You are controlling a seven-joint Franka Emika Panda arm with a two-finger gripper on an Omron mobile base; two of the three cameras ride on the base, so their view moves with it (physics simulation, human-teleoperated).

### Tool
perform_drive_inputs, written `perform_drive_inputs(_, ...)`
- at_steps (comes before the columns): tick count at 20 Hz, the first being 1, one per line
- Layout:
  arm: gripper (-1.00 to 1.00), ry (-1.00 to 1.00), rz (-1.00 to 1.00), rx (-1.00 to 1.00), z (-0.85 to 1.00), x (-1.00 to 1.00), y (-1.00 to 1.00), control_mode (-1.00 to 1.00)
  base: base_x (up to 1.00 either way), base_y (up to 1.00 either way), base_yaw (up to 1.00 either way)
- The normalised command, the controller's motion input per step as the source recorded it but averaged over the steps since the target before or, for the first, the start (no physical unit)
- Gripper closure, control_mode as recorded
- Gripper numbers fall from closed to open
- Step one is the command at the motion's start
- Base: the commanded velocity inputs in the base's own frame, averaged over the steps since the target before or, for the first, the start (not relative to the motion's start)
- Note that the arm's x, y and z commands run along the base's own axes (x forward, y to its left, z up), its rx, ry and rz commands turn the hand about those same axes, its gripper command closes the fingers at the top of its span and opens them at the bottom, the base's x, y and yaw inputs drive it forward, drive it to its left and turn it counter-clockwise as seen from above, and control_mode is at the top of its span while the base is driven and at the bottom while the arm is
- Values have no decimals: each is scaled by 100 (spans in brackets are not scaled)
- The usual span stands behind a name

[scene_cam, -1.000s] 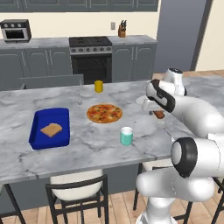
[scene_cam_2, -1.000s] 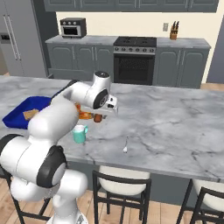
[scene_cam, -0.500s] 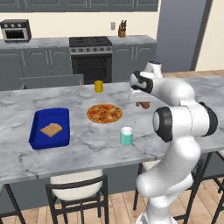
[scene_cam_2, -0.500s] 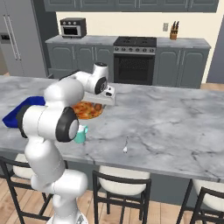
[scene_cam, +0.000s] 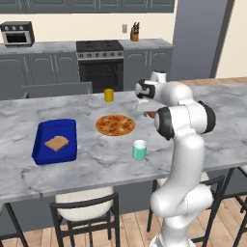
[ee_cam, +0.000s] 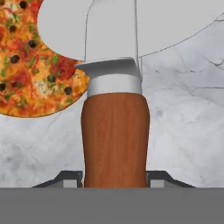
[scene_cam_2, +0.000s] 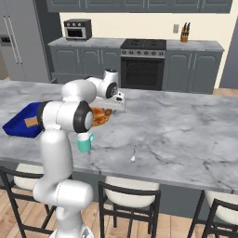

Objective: Take the pizza cutter from the drawer on the left and place it on the dining counter for cutting.

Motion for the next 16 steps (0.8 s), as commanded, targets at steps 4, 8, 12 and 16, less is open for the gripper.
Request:
perform_drive_inputs(4, 100, -19, 3, -3, -49, 12, 20, -100, 0, 0, 0)
perform_drive_inputs(8, 100, -18, 0, 0, -56, 36, 32, -100, 0, 0, 0)
perform_drive_inputs(12, 100, -18, 0, 0, -37, 13, 13, -100, 0, 0, 0)
perform_drive_inputs(16, 100, -10, 0, 0, -15, 0, 0, -100, 0, 0, 0)
